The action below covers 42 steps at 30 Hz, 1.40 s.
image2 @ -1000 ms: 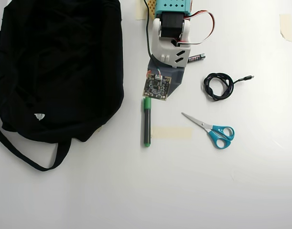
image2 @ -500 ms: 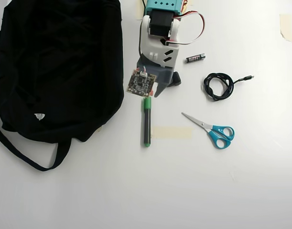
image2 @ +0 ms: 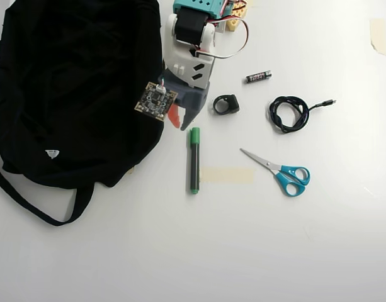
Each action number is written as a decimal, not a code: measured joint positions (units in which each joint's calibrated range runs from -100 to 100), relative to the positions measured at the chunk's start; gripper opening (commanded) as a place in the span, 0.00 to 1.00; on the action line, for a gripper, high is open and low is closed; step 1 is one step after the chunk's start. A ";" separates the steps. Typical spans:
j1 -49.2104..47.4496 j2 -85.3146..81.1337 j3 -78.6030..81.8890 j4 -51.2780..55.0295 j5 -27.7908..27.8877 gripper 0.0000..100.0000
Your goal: Put the green marker into the black bag
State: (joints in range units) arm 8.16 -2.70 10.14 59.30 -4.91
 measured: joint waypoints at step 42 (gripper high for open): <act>-6.69 19.10 -11.08 3.86 12.75 0.03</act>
State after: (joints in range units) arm 1.47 16.40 -0.94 63.16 7.84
